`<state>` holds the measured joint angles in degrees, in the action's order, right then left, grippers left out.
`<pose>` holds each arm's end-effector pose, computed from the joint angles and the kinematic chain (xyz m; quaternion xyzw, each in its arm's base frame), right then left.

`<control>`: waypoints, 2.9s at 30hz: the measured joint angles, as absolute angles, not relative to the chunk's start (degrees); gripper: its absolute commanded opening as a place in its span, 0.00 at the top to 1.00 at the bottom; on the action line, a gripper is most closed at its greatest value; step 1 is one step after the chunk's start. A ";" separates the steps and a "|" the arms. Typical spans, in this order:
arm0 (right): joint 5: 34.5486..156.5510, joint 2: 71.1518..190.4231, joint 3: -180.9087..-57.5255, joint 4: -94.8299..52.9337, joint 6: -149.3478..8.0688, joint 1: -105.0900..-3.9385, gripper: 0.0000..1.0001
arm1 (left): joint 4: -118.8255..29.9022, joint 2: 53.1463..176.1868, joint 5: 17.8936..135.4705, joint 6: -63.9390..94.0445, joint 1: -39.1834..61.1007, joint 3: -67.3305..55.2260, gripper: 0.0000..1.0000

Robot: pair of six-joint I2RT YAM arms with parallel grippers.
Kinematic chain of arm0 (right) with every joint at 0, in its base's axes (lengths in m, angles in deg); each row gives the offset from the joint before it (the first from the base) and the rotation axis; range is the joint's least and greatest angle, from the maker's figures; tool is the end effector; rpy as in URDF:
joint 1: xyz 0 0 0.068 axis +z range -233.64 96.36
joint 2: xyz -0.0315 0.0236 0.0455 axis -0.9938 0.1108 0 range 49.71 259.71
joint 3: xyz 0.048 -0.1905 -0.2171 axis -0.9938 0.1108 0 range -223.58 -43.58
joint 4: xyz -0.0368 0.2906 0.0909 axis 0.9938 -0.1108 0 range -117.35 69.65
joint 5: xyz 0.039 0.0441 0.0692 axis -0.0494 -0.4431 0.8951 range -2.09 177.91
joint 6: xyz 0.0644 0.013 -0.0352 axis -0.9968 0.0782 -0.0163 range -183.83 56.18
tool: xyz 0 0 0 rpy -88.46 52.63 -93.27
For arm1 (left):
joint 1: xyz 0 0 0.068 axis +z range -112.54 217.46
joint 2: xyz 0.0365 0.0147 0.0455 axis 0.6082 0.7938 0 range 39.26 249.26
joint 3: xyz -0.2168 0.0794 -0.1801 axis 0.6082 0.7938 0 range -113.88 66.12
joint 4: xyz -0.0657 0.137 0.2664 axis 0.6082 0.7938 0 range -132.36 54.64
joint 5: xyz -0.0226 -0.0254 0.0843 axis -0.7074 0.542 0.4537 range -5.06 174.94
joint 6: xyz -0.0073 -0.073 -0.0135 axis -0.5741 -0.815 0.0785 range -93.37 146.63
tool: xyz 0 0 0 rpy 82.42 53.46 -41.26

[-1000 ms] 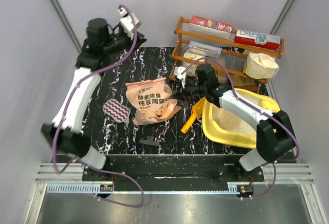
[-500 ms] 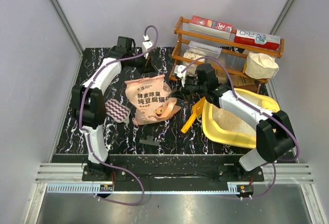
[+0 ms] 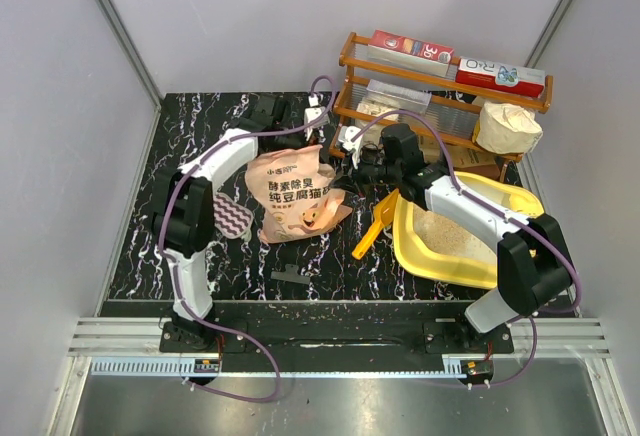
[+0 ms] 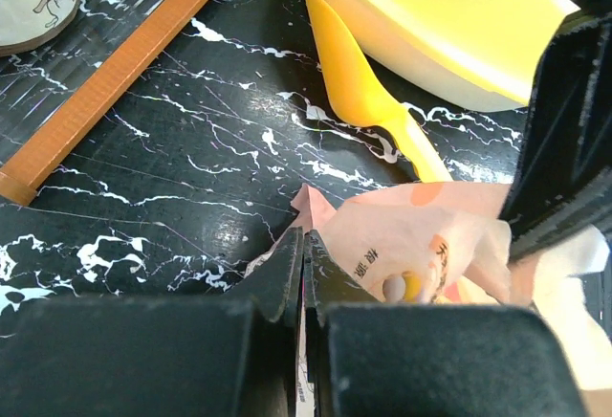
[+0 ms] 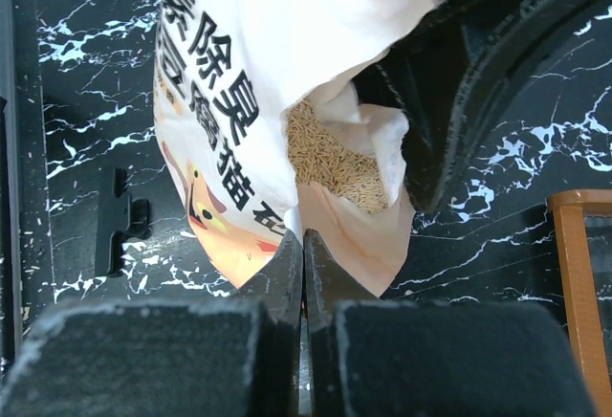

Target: Fill the litter box with clean litter

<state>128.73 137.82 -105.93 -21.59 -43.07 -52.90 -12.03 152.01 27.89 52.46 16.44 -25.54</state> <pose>0.3302 0.2439 0.2696 -0.5112 0.6407 0.3388 0.4619 0.4406 -0.2257 0.2421 0.4744 0.6982 -0.4382 0.3089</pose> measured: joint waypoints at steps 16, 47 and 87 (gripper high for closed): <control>121.56 137.84 -105.91 -19.69 -39.03 -52.55 0.88 | -25.19 144.53 26.86 42.66 15.20 -16.54 1.00; 134.54 144.84 -109.67 -18.29 -47.09 -58.12 0.46 | -23.62 144.49 27.60 41.48 16.16 -15.97 1.00; 153.18 156.93 -111.04 8.49 -73.13 -58.21 0.50 | -11.03 145.21 28.17 45.31 24.07 -23.81 1.00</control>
<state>153.18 156.93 -111.04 8.49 -73.13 -58.21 -11.03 145.21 28.17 45.31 24.07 -23.81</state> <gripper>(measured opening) 0.491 0.012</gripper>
